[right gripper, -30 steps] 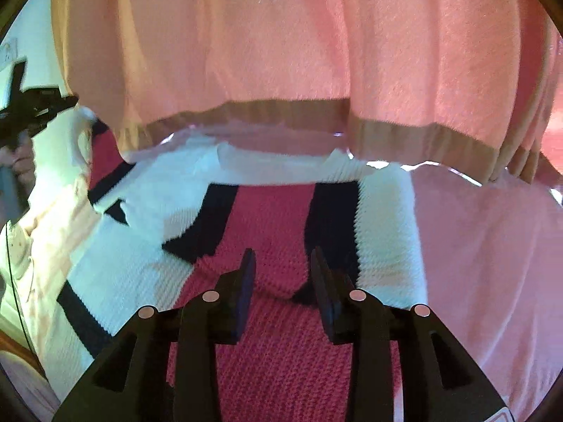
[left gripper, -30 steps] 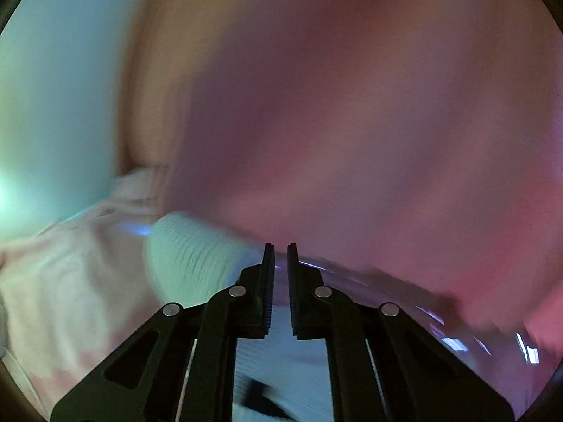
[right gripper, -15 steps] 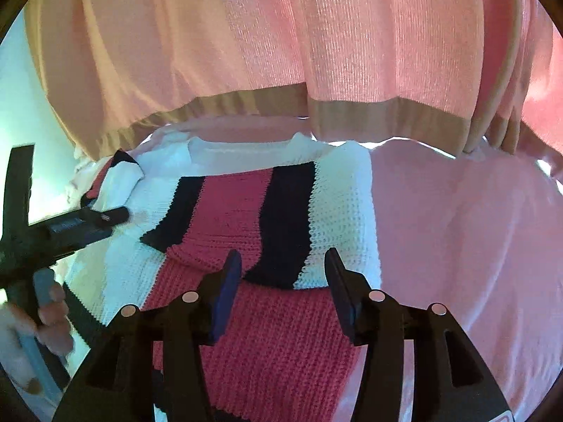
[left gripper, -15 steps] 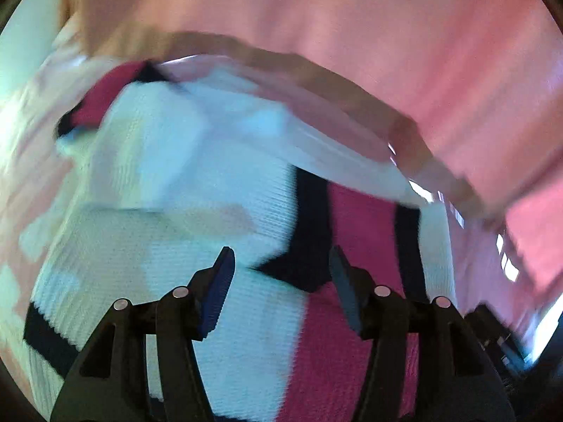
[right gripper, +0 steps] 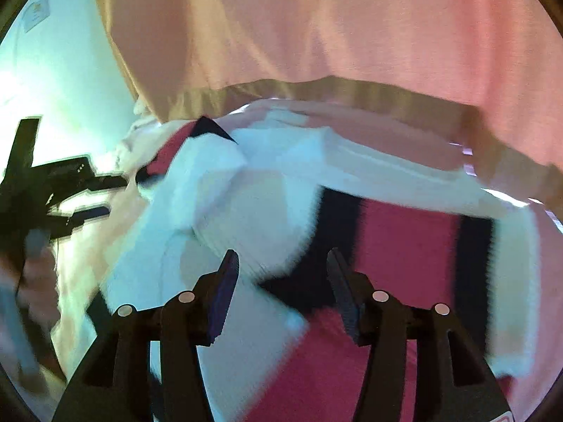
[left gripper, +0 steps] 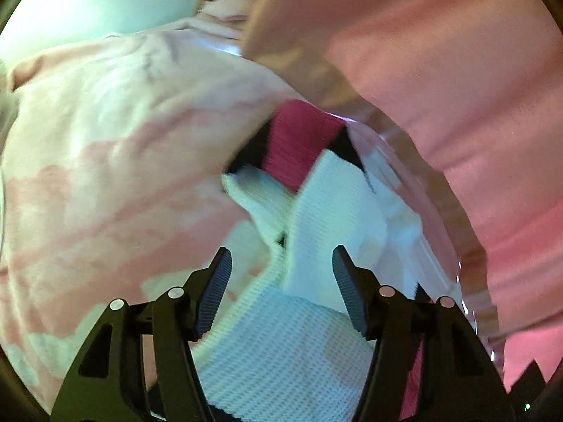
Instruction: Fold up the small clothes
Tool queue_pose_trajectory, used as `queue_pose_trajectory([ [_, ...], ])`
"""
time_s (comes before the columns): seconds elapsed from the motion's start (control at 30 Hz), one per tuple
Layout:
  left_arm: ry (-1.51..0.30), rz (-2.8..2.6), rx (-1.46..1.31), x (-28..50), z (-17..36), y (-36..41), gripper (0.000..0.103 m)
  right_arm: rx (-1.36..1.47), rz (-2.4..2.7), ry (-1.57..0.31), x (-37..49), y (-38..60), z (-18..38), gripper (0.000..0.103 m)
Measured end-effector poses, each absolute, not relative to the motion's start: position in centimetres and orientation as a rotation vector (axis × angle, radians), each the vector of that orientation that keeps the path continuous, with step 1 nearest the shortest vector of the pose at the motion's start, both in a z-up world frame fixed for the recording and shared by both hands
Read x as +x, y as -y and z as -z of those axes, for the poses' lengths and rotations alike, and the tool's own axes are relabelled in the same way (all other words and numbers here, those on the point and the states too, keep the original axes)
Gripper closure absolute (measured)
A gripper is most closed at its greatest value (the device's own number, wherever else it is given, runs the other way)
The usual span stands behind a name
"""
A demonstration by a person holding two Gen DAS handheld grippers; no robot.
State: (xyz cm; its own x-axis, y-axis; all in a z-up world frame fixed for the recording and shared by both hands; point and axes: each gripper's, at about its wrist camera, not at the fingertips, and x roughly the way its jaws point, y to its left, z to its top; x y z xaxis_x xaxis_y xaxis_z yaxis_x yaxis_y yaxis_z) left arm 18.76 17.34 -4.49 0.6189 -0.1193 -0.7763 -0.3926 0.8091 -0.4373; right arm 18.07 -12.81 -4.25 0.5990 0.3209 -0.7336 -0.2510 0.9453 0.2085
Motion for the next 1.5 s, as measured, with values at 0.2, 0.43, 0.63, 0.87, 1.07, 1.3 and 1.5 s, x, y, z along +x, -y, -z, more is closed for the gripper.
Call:
queue_pose_trajectory([
  [0.2, -0.875, -0.218, -0.663, 17.9, 3.6, -20.7, 0.043, -0.058, -0.435, -0.846, 19.1, 4.2, 5.8, 0.051],
  [0.43, -0.854, -0.216, -0.668, 17.6, 2.8, -22.2, 0.040, -0.301, -0.478, -0.852, 20.4, -2.0, 8.3, 0.057],
  [0.63, -0.852, -0.197, -0.691, 17.8, 2.6, -22.3, 0.040, -0.033, -0.468, -0.853, 22.6, 2.2, 5.2, 0.093],
  [0.87, -0.889, -0.056, -0.715, 18.7, 2.8, -19.2, 0.039, 0.562, -0.453, -0.795, 20.7, 17.9, -1.9, 0.093],
  [1.07, -1.011, 0.100, -0.709, 20.3, 4.6, -13.3, 0.038, 0.623, -0.193, -0.886, 16.7, 30.2, 2.2, 0.093],
  [1.3, -1.093, 0.059, -0.673, 22.1, 7.3, -8.6, 0.038, 0.647, -0.092, -1.041, 16.3, 34.3, 10.2, 0.087],
  [1.5, -1.074, -0.023, -0.727, 23.5, 8.5, -8.9, 0.038, 0.517, -0.048, -0.963, 16.4, 32.6, 8.1, 0.052],
])
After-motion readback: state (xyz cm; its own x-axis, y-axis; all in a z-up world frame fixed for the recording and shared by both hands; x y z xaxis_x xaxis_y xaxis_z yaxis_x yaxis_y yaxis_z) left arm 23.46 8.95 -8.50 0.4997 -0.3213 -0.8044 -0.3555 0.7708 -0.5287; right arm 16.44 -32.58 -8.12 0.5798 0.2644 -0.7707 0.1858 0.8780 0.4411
